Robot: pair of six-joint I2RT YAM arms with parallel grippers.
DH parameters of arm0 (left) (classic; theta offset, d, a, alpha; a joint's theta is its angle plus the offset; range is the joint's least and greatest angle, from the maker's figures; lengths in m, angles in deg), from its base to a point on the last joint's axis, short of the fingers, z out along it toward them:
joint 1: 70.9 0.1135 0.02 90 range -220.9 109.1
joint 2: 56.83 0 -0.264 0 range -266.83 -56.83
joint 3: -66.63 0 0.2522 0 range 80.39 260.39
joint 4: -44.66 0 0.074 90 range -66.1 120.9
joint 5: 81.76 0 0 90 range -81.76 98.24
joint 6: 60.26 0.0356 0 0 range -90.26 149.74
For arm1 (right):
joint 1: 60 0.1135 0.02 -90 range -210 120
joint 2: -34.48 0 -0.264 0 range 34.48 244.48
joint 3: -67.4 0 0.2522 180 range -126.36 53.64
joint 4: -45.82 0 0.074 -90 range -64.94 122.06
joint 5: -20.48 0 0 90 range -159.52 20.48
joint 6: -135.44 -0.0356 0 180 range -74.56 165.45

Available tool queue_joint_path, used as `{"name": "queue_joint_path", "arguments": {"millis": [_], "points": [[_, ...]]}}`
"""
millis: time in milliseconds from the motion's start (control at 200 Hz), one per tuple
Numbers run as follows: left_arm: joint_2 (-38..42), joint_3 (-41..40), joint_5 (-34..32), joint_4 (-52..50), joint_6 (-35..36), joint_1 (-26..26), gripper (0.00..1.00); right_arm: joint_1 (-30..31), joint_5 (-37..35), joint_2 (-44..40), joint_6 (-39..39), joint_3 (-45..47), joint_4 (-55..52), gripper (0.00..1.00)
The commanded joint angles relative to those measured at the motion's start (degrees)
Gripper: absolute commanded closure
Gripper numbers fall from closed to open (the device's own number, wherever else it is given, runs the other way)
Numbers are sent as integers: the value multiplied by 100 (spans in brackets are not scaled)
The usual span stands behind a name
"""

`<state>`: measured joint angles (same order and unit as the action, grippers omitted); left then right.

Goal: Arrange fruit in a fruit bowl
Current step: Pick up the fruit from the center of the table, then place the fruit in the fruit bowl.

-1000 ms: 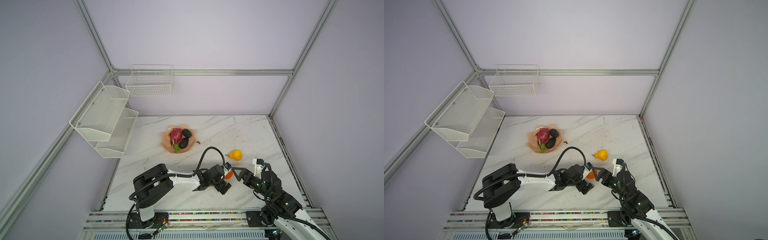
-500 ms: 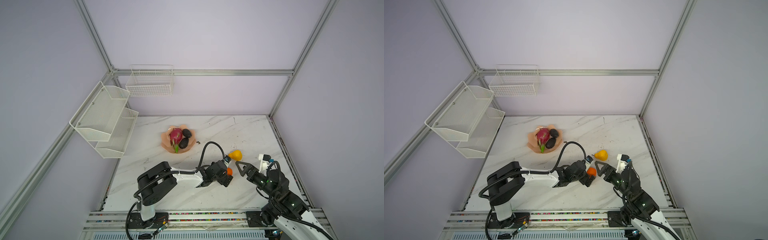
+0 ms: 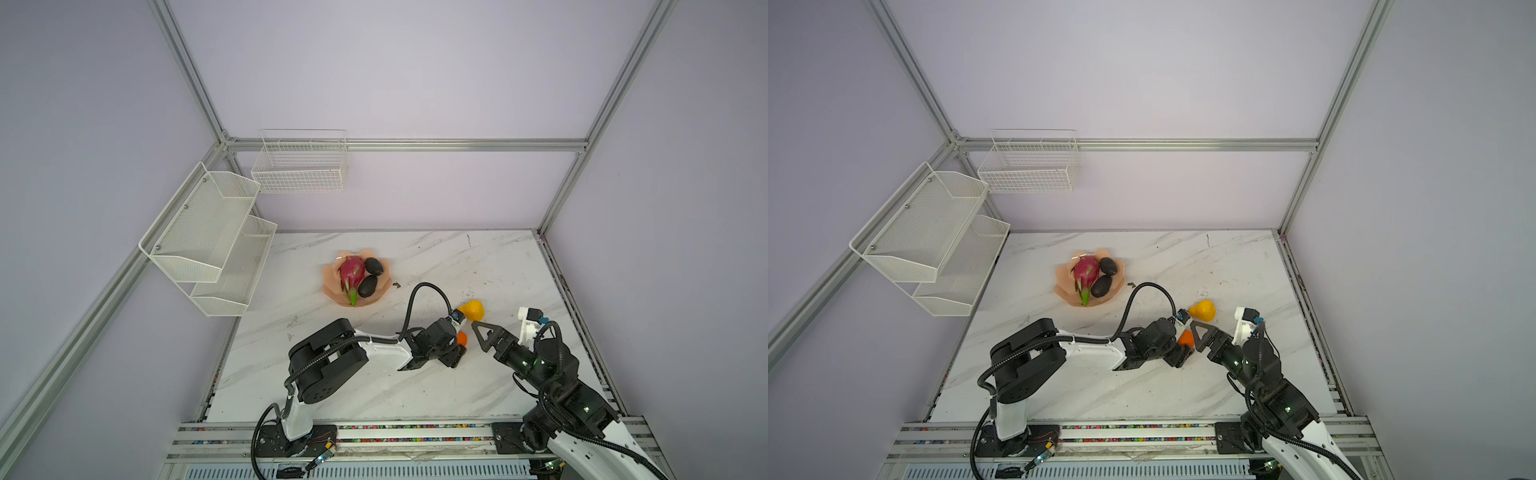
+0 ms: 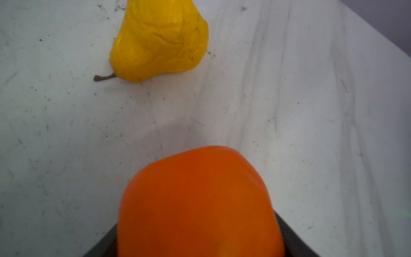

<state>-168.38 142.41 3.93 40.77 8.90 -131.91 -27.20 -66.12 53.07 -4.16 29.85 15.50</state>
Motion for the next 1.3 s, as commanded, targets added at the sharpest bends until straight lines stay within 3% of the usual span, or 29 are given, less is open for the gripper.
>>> {"name": "queue_joint_path", "arguments": {"millis": [0,100,285,440,570,780,1025,1295], "points": [[135,223,-34,706,-43,28,40,24,-67,25,152,-141,18,3],[231,174,-73,733,3,54,49,25,-26,132,202,-118,164,2],[924,-38,-638,146,261,188,49,25,96,853,635,-199,718,3],[1773,-140,-1086,-960,625,678,49,25,580,2164,1316,-564,1709,3],[2394,-94,-1510,-2063,991,1283,48,29,1186,3793,1929,-1114,2641,3],[2952,293,-2224,-3845,1073,2274,48,80,1983,5565,2107,-1921,3627,3],[2943,283,-1897,-4244,889,3541,47,688,2118,6997,2369,-2839,3744,3],[2023,938,-1807,-4350,889,4141,47,790,2038,7195,2118,-2770,4123,3]]}}
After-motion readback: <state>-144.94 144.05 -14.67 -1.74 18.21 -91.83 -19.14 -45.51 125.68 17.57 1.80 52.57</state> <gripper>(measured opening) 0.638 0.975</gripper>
